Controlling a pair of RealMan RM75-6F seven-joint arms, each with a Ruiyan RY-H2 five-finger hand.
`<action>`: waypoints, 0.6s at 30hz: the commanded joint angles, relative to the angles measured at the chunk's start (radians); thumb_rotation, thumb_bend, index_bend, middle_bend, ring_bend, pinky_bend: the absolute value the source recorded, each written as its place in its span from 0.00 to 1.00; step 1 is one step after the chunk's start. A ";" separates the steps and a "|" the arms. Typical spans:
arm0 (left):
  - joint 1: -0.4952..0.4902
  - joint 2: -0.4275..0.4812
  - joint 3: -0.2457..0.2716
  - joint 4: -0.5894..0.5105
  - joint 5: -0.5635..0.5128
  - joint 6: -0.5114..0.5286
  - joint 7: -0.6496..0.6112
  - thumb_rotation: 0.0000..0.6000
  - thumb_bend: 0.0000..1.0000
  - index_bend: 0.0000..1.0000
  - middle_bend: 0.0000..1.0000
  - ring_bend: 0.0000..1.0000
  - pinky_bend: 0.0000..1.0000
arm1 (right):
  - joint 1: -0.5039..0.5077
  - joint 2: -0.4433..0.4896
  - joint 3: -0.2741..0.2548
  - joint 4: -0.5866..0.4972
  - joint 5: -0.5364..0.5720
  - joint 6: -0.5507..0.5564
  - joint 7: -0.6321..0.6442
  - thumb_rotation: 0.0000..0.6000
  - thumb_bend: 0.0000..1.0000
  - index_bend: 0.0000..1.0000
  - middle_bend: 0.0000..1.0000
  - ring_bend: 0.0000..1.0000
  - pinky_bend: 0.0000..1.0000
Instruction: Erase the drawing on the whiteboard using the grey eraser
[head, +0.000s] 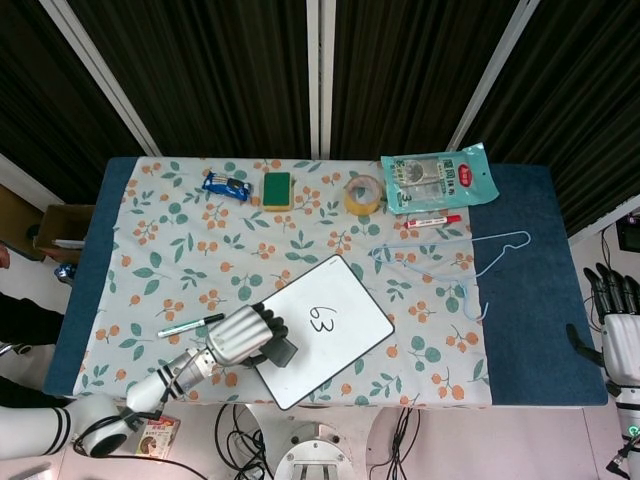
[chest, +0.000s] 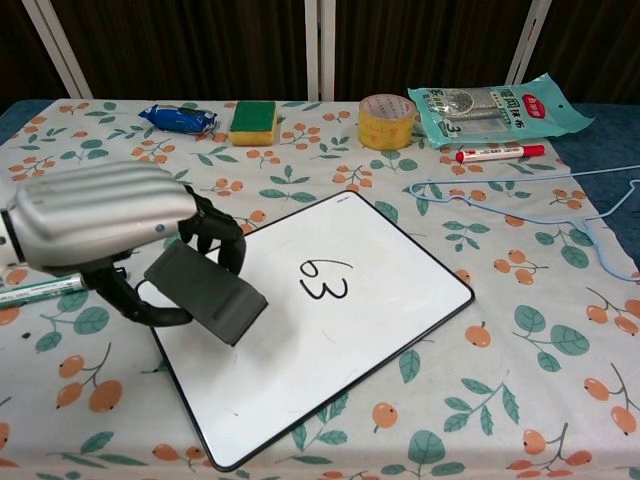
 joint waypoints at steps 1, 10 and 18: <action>0.001 -0.043 -0.010 0.007 -0.030 -0.032 0.036 1.00 0.33 0.63 0.60 0.48 0.51 | -0.003 -0.001 0.001 0.007 0.002 0.002 0.008 1.00 0.25 0.00 0.00 0.00 0.00; 0.000 -0.116 -0.045 0.045 -0.106 -0.076 0.115 1.00 0.34 0.63 0.60 0.48 0.51 | -0.007 0.003 0.004 0.025 0.008 0.001 0.037 1.00 0.25 0.00 0.00 0.00 0.00; -0.016 -0.166 -0.078 0.076 -0.165 -0.114 0.133 1.00 0.34 0.64 0.60 0.48 0.51 | -0.009 0.003 0.002 0.030 0.000 0.005 0.055 1.00 0.25 0.00 0.00 0.00 0.00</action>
